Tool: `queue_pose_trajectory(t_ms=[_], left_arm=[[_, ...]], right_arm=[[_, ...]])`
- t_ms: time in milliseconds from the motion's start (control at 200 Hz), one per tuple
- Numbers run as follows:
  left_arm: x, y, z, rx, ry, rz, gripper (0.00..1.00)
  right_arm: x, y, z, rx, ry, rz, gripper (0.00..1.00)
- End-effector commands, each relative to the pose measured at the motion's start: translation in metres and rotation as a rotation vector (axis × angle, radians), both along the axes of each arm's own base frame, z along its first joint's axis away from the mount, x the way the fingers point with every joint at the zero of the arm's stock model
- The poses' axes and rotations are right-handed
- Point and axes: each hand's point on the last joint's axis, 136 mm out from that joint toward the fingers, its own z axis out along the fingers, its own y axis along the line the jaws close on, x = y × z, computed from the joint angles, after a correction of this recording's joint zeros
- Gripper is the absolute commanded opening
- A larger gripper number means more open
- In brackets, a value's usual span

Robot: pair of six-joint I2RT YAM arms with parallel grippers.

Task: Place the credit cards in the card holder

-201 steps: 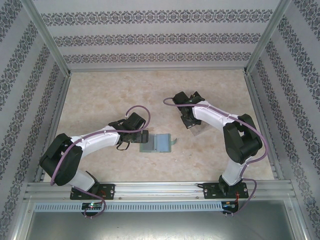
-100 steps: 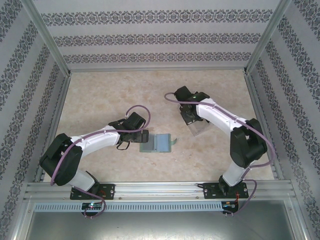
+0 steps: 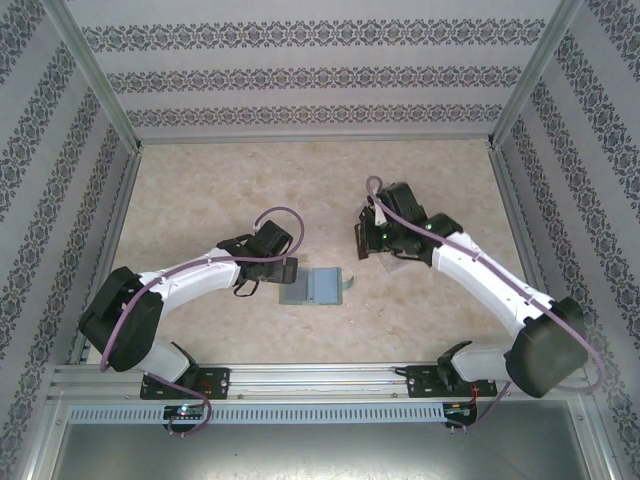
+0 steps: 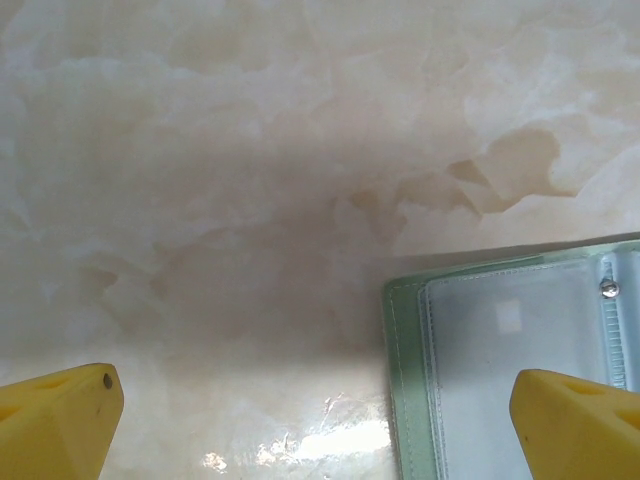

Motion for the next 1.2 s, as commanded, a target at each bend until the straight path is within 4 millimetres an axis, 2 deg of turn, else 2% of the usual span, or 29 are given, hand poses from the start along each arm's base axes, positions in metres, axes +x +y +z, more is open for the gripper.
queue_pose_trajectory(t_ms=[0, 10, 135, 300, 565, 884, 1194], left_arm=[[-0.009, -0.001, 0.004, 0.046, 0.005, -0.075, 1.0], [-0.01, -0.002, 0.003, 0.048, 0.007, -0.079, 1.0], [-0.014, -0.006, -0.004, 0.081, 0.018, -0.111, 1.0], [-0.017, -0.002, -0.015, 0.14, 0.022, -0.104, 1.0], [-0.018, 0.019, -0.028, 0.246, 0.028, -0.054, 1.0], [-0.026, 0.027, -0.047, 0.278, 0.066, -0.038, 1.0], [-0.03, 0.03, -0.054, 0.273, 0.075, -0.019, 1.0]], right_arm=[[-0.005, 0.036, 0.002, 0.341, 0.028, -0.056, 0.0], [-0.007, 0.035, -0.005, 0.344, 0.04, -0.067, 0.0], [-0.017, 0.038, -0.027, 0.447, 0.049, -0.104, 0.0], [-0.032, 0.049, -0.044, 0.492, 0.056, -0.103, 0.0], [-0.042, 0.059, -0.051, 0.5, 0.042, -0.075, 0.0], [-0.044, 0.074, -0.067, 0.537, 0.065, -0.028, 0.0], [-0.047, 0.087, -0.078, 0.569, 0.089, 0.015, 0.0]])
